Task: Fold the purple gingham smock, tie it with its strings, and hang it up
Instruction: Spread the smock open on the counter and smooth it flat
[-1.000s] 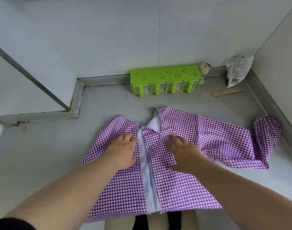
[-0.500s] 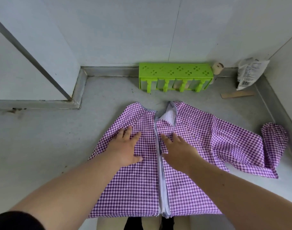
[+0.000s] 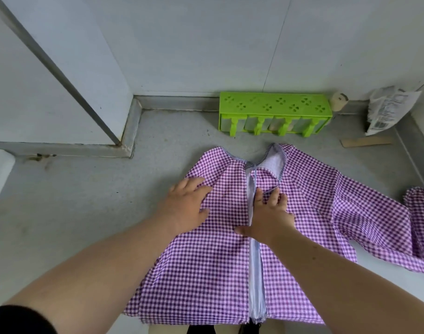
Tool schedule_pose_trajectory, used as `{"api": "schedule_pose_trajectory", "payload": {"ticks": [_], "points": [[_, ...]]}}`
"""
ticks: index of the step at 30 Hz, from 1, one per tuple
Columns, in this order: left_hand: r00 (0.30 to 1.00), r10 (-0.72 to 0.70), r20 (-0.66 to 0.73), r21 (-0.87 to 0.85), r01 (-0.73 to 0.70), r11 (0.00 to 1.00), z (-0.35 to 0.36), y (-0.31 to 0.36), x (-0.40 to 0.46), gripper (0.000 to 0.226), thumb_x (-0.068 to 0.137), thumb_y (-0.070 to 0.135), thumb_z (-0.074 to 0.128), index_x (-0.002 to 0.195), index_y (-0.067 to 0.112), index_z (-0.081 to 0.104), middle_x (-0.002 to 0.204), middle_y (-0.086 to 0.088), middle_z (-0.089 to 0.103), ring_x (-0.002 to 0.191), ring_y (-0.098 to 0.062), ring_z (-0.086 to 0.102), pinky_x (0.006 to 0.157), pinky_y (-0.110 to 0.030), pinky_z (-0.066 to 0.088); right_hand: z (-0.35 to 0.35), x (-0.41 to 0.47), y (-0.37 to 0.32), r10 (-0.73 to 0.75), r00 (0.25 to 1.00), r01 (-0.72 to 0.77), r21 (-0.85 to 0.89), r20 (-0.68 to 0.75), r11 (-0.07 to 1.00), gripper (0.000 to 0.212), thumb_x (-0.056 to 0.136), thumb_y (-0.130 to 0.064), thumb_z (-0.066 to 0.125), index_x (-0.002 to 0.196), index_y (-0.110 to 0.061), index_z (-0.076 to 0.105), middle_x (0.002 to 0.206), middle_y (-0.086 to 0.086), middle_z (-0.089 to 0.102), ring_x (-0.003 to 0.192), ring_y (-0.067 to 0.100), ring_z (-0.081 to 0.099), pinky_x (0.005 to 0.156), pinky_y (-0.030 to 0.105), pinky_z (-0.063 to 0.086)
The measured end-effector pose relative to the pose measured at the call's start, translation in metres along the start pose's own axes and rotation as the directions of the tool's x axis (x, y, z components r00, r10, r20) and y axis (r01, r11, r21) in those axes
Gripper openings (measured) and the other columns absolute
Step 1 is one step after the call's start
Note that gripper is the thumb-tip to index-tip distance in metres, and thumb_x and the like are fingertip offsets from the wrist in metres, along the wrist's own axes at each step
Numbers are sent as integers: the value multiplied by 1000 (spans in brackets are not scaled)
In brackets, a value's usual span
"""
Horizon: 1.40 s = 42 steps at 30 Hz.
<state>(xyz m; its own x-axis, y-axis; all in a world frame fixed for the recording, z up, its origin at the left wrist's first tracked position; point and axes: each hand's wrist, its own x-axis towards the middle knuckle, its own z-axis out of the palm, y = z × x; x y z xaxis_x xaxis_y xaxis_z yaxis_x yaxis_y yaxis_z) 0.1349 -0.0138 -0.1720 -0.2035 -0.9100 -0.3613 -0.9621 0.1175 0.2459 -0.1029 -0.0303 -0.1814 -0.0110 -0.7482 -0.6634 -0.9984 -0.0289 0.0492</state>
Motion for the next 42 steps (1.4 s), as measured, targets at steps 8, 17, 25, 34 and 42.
{"api": "schedule_pose_trajectory", "payload": {"ticks": [8,17,25,34,42], "points": [[848,-425,316,-596,526,607,-15,-41,-9,35,107,36,40,112,14,68,124,-7,70,109,-24,65,104,-43,50,-10,8,10,-10,1000,10,25,4,1000,140,71,-82,68,160,-24,-22,168,20,-24,155,46,-14,115,67,34],[803,-174,571,-548,530,647,-6,-14,-13,65,80,42,66,144,39,56,141,4,67,125,-23,63,115,-51,46,-13,11,8,2,1000,-2,-7,11,1000,145,67,-86,67,160,-21,-24,167,23,-23,155,49,-13,117,66,33],[856,-102,508,-443,361,821,-11,5,-20,46,108,46,43,153,36,51,156,4,56,138,-22,54,123,-49,36,-14,11,7,-4,1000,4,4,6,1000,144,68,-84,69,160,-21,-23,167,23,-23,155,50,-11,116,66,34],[879,-195,434,-652,457,605,-14,3,-17,44,112,42,36,148,26,56,145,0,63,121,-20,63,118,-45,44,-11,13,10,-2,1000,2,-10,2,1000,147,65,-88,66,160,-21,-24,167,24,-23,154,50,-11,116,67,34],[875,-484,-28,-530,397,749,-90,-77,-14,20,109,39,51,100,22,49,94,-3,60,77,-18,57,66,-33,45,-13,17,9,18,1000,-18,-22,10,1000,149,64,-90,66,160,-19,-23,166,28,-20,154,53,-9,118,65,30]]}}
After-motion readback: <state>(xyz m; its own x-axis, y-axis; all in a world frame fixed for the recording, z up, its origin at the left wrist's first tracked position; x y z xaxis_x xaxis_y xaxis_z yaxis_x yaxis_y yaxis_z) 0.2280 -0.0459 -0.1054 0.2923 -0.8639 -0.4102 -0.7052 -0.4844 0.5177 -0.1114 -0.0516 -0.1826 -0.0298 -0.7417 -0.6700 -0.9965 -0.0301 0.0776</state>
